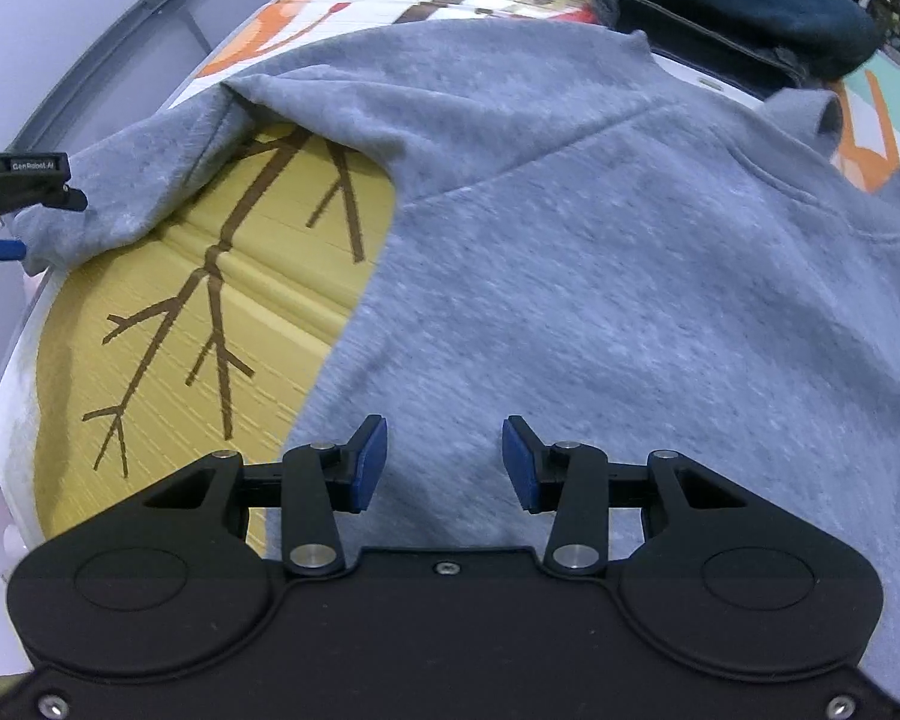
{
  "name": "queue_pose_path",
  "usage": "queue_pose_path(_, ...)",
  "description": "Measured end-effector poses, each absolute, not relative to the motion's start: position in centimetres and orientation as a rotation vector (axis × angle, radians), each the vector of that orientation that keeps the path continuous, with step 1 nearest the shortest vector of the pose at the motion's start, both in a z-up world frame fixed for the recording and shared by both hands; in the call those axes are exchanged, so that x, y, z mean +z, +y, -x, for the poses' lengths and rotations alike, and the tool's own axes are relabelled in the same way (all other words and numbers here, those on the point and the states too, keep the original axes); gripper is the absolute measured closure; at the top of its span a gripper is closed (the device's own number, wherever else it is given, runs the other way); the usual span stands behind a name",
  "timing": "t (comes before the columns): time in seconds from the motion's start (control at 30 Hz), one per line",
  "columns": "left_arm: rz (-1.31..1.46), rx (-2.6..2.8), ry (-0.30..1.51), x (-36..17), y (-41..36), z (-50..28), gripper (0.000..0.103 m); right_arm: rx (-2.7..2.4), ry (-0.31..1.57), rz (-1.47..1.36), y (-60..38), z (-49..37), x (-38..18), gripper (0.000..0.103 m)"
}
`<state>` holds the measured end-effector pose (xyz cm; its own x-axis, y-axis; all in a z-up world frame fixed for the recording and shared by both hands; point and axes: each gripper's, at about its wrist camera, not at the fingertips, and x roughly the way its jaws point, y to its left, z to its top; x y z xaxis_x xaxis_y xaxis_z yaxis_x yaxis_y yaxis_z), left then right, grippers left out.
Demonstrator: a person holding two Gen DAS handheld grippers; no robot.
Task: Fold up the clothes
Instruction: 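Grasp the sleeve cuff with the left gripper and pull it outward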
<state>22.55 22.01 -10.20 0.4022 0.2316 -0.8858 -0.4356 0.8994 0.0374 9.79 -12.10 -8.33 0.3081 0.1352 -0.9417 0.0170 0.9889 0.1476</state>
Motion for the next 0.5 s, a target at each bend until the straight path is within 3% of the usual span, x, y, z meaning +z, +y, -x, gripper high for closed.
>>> queue_pose_path(0.23,0.261,0.441,1.116,-11.7,24.0,-23.9,0.024,0.088,1.284,-0.117,-10.9,-10.2,-9.3,0.062)
queue_pose_path(0.3,0.267,0.43,1.118,-12.2,24.1,-24.4,0.035,0.083,1.295,-0.111,-10.8,-10.2,-9.7,0.062)
queue_pose_path(0.37,0.291,0.418,1.115,-12.4,24.2,-24.8,0.057,0.074,1.304,-0.107,-10.8,-10.2,-10.1,0.062)
queue_pose_path(0.5,0.319,0.393,1.093,-12.3,24.4,-25.8,0.078,0.054,1.311,-0.12,-11.3,-10.3,-10.4,0.062)
